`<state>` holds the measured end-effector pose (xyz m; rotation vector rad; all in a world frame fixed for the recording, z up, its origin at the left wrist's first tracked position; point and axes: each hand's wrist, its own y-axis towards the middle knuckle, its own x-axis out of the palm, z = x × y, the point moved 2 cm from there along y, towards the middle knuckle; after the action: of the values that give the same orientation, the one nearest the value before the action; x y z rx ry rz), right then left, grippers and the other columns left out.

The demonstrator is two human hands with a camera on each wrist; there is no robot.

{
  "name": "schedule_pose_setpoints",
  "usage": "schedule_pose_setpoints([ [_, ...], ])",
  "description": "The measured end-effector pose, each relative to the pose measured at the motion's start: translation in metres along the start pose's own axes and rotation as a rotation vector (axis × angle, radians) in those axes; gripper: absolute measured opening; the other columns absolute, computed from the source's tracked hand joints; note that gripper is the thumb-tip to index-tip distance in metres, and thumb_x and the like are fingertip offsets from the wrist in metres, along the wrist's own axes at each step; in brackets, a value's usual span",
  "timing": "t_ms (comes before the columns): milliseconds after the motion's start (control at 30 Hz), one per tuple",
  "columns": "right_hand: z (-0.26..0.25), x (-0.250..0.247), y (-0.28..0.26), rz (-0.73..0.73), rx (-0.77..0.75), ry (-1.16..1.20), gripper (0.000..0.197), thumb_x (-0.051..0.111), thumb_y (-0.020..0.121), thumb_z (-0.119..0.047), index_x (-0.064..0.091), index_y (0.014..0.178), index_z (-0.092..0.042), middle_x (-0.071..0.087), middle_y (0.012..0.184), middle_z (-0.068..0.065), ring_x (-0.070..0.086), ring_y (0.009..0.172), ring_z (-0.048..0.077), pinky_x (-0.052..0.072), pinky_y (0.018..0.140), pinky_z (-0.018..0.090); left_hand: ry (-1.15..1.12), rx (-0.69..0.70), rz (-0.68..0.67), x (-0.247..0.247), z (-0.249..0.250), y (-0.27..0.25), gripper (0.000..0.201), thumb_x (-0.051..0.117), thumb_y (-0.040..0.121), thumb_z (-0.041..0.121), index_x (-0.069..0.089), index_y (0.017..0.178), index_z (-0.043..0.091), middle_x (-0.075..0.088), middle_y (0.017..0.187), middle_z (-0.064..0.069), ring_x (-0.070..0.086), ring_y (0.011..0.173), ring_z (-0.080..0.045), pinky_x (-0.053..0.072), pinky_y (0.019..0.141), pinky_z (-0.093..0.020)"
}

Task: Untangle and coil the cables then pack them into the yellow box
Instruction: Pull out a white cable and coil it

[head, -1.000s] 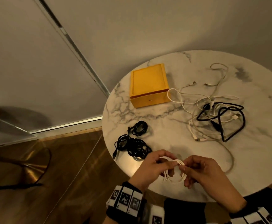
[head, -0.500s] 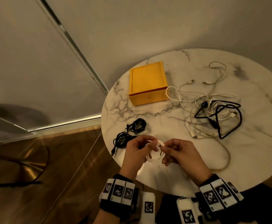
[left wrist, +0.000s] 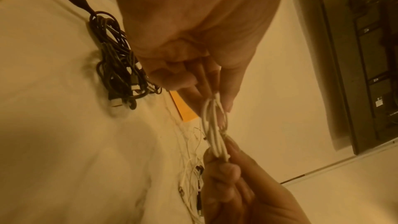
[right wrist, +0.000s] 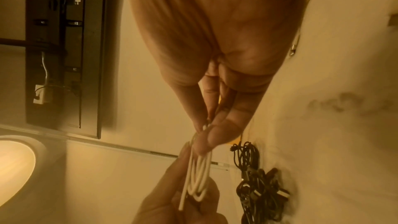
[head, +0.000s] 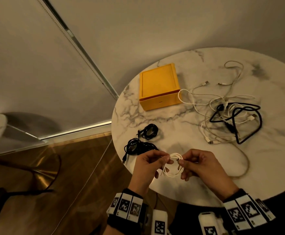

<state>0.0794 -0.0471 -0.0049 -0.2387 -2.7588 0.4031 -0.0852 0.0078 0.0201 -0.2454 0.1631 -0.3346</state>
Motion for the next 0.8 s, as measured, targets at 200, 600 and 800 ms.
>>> schedule_pose_setpoints([
  [200,0.0,0.013,0.01,-0.02,-0.005,0.022,0.007,0.063,0.086,0.003,0.061,0.083,0.01,0.064,0.063,0.024,0.064,0.048,0.03,0.052,0.045,0.029,0.018,0.047,0.062,-0.008,0.003,0.009,0.005,0.063,0.088,0.001,0.064,0.089,-0.004,0.072,0.071,-0.006,0.061,0.054,-0.01,0.039,0.041,-0.02],
  [600,0.04,-0.027,0.028,0.021,0.188,-0.371,0.013,0.059,0.089,0.003,0.066,0.08,0.01,0.068,0.065,0.017,0.062,0.053,0.023,0.05,0.049,0.024,-0.048,-0.188,0.366,-0.133,-0.002,0.113,0.005,0.062,0.091,0.017,0.065,0.095,0.015,0.073,0.085,0.001,0.06,0.069,-0.015,0.042,0.057,-0.025],
  [800,0.047,-0.025,0.032,-0.02,0.165,-0.521,0.014,0.061,0.086,-0.004,0.068,0.073,-0.001,0.071,0.065,0.013,0.068,0.061,0.027,0.057,0.073,0.043,0.164,-0.252,0.386,-0.155,-0.012,0.163,0.009,0.063,0.09,0.016,0.063,0.081,0.017,0.066,0.076,-0.003,0.054,0.068,-0.017,0.04,0.056,-0.026],
])
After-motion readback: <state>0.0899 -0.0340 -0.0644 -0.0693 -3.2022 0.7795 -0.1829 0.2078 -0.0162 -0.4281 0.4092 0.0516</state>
